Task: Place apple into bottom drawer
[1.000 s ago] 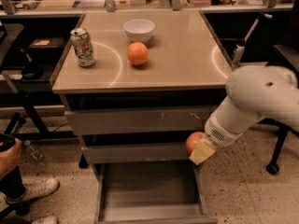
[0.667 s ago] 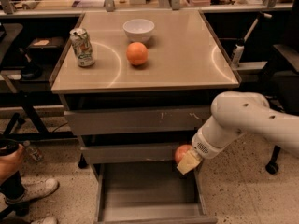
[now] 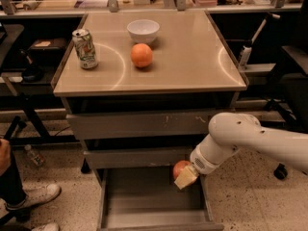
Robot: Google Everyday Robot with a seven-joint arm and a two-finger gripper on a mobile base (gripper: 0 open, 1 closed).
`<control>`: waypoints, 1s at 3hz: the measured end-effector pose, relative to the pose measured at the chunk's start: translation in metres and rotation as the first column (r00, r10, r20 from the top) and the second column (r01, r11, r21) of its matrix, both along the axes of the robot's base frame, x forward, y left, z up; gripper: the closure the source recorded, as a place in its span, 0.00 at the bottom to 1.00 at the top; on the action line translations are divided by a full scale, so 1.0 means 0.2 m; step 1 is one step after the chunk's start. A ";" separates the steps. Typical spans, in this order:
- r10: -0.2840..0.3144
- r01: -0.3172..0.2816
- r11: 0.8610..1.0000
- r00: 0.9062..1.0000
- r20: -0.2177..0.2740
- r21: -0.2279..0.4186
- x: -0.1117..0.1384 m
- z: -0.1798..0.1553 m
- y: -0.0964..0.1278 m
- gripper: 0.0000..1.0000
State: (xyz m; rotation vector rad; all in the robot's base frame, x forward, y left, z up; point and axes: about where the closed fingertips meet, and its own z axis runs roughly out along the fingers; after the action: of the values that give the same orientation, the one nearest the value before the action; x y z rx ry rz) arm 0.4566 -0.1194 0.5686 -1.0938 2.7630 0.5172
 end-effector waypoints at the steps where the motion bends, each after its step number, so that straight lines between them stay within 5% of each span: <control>1: -0.007 0.009 0.999 0.999 -0.051 0.040 -0.04 -0.25 0.09 1.00; 2: -0.054 0.063 0.994 0.993 -0.105 0.085 -0.05 -0.62 0.16 1.00; 3: -0.079 0.106 0.985 0.977 -0.199 0.133 -0.13 -0.98 0.25 1.00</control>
Offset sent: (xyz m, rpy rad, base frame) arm -0.0086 0.0469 -0.2096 0.1483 0.1564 -0.1276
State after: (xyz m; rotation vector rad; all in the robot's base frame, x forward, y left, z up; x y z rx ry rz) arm 0.4300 -0.0704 0.3736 -0.9231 2.8683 0.8359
